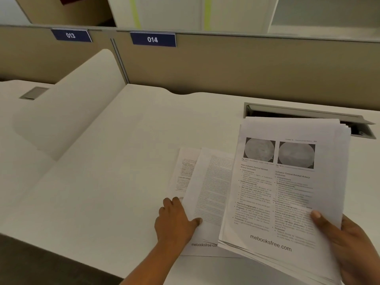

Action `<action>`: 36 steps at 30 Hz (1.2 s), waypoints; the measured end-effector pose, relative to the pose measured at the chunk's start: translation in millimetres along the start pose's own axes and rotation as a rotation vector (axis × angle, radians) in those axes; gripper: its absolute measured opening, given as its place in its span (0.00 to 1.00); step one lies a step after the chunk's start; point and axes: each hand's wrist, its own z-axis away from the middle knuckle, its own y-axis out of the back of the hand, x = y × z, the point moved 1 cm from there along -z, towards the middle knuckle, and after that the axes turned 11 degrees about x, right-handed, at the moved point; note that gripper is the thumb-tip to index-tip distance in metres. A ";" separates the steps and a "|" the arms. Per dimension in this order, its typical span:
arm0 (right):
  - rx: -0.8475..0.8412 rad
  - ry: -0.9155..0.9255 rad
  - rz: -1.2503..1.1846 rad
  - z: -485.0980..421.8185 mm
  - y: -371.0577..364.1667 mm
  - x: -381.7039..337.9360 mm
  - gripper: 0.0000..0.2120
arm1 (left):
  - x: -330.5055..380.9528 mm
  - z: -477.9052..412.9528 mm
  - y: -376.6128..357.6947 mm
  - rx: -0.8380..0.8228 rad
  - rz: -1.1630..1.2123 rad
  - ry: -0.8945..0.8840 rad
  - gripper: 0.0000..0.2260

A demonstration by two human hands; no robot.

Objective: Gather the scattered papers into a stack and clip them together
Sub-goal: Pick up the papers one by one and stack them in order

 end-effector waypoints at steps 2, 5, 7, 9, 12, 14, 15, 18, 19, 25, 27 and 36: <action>0.023 -0.012 0.029 1.0 -1.6 0.0 0.37 | 0.8 -3.0 -1.5 -0.031 0.096 0.030 0.37; 0.051 0.014 0.006 4.1 2.2 1.0 0.49 | 2.5 -7.1 -1.9 -0.077 0.175 0.061 0.37; 0.066 0.033 0.022 4.8 4.7 2.7 0.36 | 4.6 -8.9 -2.3 -0.074 0.151 0.050 0.35; 0.017 0.028 -0.040 3.6 5.9 4.5 0.12 | 8.6 -9.9 -1.9 -0.025 0.104 0.021 0.34; 0.033 0.018 -0.017 0.7 9.7 9.8 0.08 | 18.4 -14.6 0.2 0.082 0.047 -0.023 0.36; 0.046 0.026 0.006 1.5 9.3 10.0 0.16 | 27.1 -20.0 0.7 0.110 0.037 -0.044 0.37; 0.052 0.029 0.004 1.1 10.1 10.2 0.17 | 31.3 -23.3 0.5 0.114 0.039 -0.050 0.37; 0.075 0.043 -0.004 -1.1 14.0 13.5 0.08 | 43.1 -36.9 -1.2 0.115 0.029 -0.068 0.37; 0.080 0.046 -0.003 -2.2 16.2 15.3 0.05 | 46.9 -42.6 -1.8 0.113 0.019 -0.069 0.38; 0.115 0.017 0.023 -2.3 29.3 20.6 0.04 | 68.5 -67.7 -7.9 0.029 -0.058 -0.029 0.44; 0.137 0.021 0.022 -1.0 32.7 18.9 0.04 | 72.3 -71.0 -10.1 0.002 -0.038 -0.004 0.46; 0.135 -0.010 -0.016 -0.2 45.2 14.9 0.17 | 70.2 -79.4 -5.6 -0.012 0.098 0.030 0.25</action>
